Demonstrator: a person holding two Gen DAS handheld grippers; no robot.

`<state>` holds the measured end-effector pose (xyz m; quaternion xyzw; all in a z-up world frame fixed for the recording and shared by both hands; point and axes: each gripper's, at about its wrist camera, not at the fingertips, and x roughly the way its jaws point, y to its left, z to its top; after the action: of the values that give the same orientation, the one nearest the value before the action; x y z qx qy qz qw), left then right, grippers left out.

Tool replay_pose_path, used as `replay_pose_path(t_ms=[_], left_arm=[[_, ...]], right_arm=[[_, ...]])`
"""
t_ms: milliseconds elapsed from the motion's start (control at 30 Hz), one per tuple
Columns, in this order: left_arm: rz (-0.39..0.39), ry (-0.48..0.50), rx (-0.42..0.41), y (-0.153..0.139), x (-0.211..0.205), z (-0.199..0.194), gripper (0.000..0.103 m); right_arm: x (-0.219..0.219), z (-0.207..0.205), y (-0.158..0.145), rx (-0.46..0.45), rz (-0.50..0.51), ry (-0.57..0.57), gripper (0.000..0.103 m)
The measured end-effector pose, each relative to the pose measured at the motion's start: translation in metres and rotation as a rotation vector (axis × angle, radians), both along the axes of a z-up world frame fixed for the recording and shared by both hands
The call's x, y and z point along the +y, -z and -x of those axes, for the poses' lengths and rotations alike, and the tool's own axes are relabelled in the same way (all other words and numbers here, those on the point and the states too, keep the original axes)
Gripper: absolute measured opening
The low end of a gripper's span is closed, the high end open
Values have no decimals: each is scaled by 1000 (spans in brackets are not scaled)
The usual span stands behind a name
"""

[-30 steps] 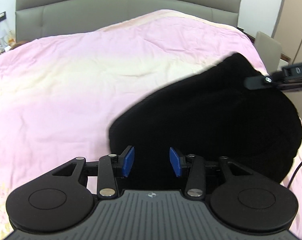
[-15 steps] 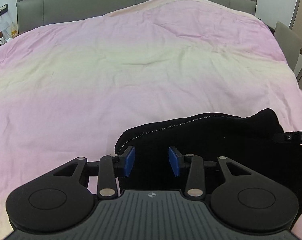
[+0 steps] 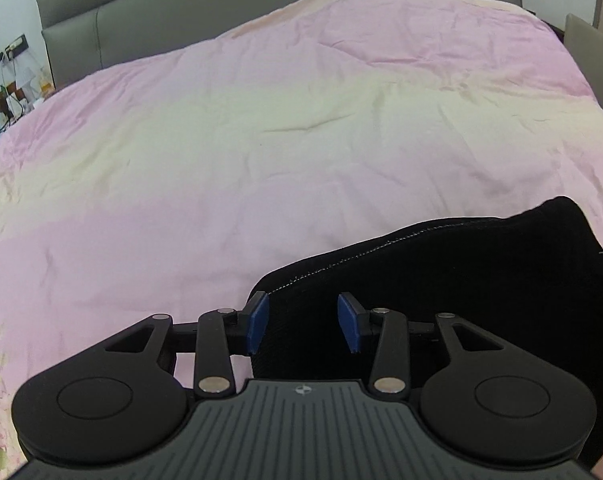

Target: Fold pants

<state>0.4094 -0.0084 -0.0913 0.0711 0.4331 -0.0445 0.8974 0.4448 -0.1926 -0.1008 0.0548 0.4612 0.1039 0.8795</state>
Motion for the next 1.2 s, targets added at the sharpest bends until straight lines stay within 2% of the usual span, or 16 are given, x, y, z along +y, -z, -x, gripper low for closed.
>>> replay_pose_path(t_ms=[167,267,367,467,600,700,767,833,867,900,933,967,1067,1133,1200], left_arm=[[16,90,-33,-21,9,59,49],[24,117,-42,-27,9,95,50],[21,124,-47,-28,12,128,58],[19,105,-27,-23,16,153,64],[26,121,11,-6,12,182,72],[1,126,25,16,-2,195,75],[-57,96,38,34,-13,192,68],[-70,75,37,44,-16,187,30],[-33,64,37,45,-12,187,26],[-14,58,24,42,-10,190,14],[-29,74,0,38,-11,194,11],[-78,120,-52,34,-13,206,11],[-282,320,-151,36,-30,240,8],[-369,429,-128,52,-38,252,7],[-402,479,-99,67,-41,252,6]], right_arm=[[7,60,-35,-127,63,-110,36],[14,91,-38,-168,65,-163,23],[21,110,-22,-184,105,-199,23],[21,113,7,-154,103,-183,23],[3,113,40,-110,-29,-60,24],[5,114,37,-110,-28,-55,24],[10,114,37,-117,-5,-63,23],[9,113,39,-117,-13,-55,23],[9,113,39,-118,-17,-55,24],[9,113,39,-119,-16,-57,24],[9,113,39,-121,-14,-57,23],[9,114,39,-124,-14,-58,23],[7,115,40,-130,-19,-55,23],[6,115,41,-130,-23,-54,23],[5,116,42,-128,-28,-55,23]])
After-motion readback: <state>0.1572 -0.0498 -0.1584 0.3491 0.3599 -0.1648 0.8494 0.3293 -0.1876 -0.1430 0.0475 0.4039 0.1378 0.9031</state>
